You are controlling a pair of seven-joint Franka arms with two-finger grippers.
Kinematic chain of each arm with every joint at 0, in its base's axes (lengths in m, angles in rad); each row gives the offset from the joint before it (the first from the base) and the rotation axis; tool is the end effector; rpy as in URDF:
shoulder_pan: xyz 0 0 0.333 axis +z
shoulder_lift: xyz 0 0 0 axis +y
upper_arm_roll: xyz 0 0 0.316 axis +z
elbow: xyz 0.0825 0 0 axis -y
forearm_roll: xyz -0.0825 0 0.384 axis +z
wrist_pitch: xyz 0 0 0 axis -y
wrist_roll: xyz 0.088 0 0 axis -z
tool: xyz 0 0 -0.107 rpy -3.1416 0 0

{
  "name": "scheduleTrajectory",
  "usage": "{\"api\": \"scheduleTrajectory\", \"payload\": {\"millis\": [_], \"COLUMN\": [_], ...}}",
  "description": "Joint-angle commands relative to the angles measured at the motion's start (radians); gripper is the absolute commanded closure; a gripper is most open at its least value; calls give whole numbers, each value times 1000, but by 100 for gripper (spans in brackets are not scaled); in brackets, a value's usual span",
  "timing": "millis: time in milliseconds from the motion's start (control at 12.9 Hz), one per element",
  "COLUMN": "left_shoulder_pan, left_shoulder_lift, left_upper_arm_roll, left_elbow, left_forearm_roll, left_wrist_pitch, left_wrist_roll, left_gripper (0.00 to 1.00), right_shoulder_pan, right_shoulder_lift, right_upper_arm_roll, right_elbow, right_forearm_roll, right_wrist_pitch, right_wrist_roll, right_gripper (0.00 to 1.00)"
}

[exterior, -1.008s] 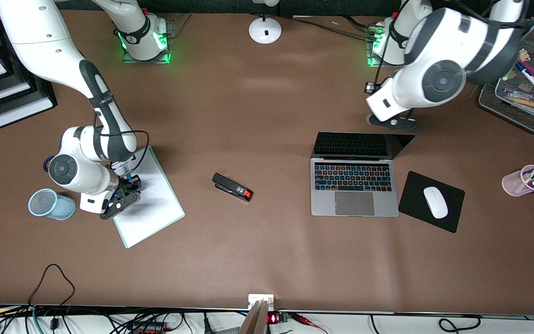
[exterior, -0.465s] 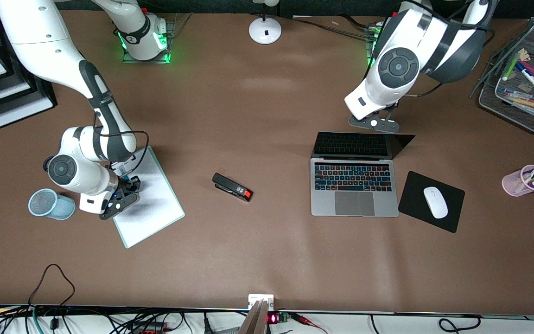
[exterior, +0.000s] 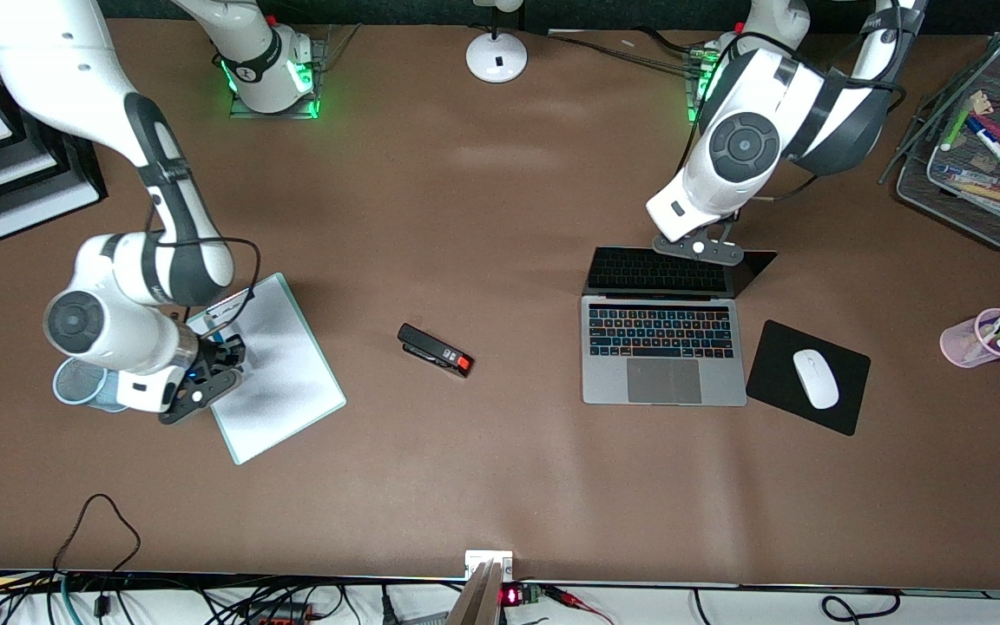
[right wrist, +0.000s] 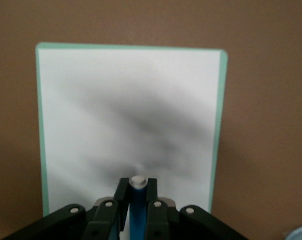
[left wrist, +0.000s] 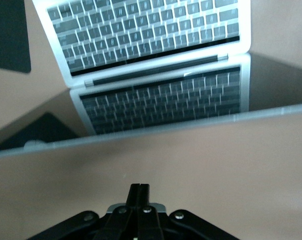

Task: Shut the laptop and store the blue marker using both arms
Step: 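Carry the marker toward the cup while the left gripper pushes the laptop lid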

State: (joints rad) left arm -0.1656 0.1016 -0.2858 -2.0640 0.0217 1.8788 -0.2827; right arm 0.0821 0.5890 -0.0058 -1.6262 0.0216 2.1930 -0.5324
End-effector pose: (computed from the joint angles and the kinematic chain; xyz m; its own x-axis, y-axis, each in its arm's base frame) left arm 0.4805 -0.2292 0.3668 0.9486 -0.1640 -0.2706 -0.1887 -0.9797 -0.0676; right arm 0.6842 0.0536 0.2763 0.8270 0.5621 -0.0120 0.5618 -0.8270 -0.0234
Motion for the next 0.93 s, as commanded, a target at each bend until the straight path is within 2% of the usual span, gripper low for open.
{"api": "scheduleTrajectory", "payload": {"millis": [0, 78, 233, 465, 698, 853], "left_shoulder_pan": [35, 37, 38, 49, 72, 72], "left_shoulder_lift": [49, 67, 102, 144, 205, 231], "left_upper_arm_roll": [0, 0, 0, 5, 5, 7], "left_elbow": [18, 33, 76, 152, 192, 219], "left_forearm_roll": [26, 29, 116, 141, 142, 144], "left_wrist_pitch": [92, 102, 103, 118, 181, 184], "left_wrist_roll": [3, 3, 2, 0, 2, 2], "left_gripper": [100, 100, 100, 100, 100, 100], "right_shoulder_pan": [-4, -4, -15, -83, -154, -195], "right_shoulder_lift": [-63, -89, -136, -210, -253, -267], "right_upper_arm_roll": [1, 1, 1, 0, -7, -11], "right_elbow": [8, 6, 5, 6, 9, 64], "right_forearm_roll": [15, 17, 26, 151, 246, 313], "right_wrist_pitch": [-36, -38, -91, -180, -202, -272], "right_wrist_roll": [-30, -55, -174, -367, -603, -740], "right_gripper": [100, 100, 100, 100, 100, 100]}}
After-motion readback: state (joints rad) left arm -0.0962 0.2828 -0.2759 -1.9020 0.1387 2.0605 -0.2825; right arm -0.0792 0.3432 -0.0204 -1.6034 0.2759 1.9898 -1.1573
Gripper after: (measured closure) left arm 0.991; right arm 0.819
